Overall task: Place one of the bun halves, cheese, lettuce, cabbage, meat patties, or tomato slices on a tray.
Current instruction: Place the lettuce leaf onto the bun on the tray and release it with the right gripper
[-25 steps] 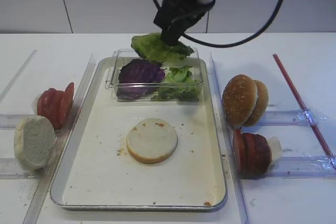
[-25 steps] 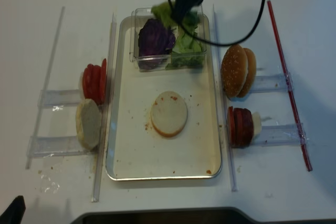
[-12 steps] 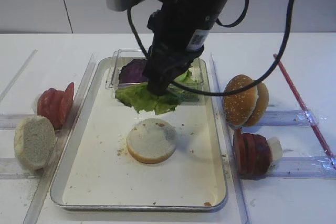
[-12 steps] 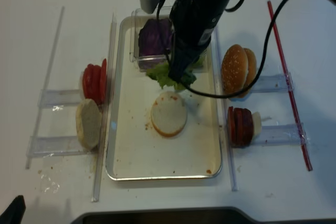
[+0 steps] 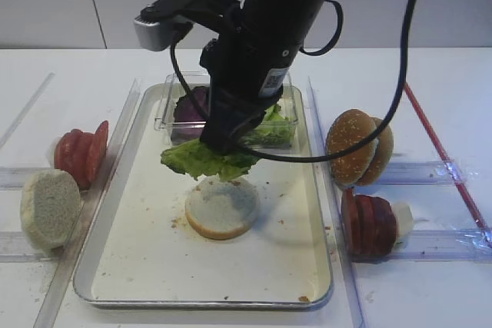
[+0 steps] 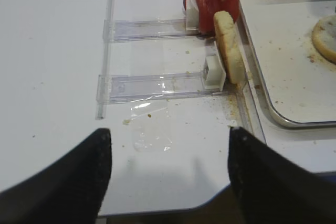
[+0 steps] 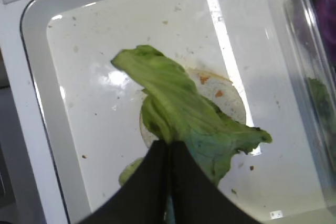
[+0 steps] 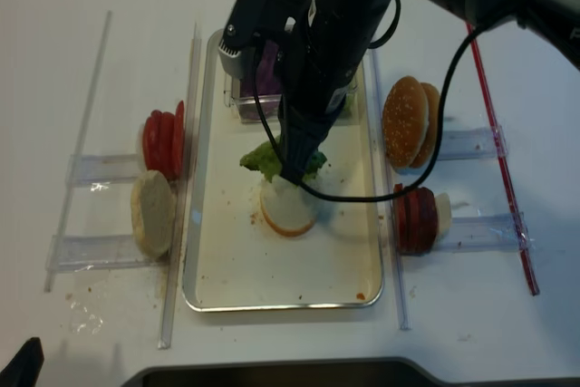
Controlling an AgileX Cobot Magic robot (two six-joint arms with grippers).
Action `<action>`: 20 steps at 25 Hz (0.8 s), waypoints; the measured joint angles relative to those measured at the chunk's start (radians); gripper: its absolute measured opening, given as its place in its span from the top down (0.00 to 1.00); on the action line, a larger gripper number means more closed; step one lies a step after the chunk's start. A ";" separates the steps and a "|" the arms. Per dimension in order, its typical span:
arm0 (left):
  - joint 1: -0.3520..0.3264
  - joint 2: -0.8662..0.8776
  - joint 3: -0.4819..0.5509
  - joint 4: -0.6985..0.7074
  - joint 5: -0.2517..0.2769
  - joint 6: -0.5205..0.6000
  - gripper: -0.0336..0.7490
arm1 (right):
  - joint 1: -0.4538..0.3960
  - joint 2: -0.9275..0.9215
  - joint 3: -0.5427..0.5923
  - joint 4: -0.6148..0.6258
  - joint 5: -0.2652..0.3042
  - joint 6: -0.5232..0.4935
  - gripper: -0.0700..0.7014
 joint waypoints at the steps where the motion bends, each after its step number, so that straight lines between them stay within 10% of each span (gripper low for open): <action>1: 0.000 0.000 0.000 0.000 0.000 0.000 0.40 | 0.000 0.007 0.000 -0.004 -0.009 -0.002 0.85; 20: 0.000 0.000 0.000 0.000 0.000 0.000 0.40 | 0.000 0.103 0.002 -0.063 -0.083 -0.024 0.85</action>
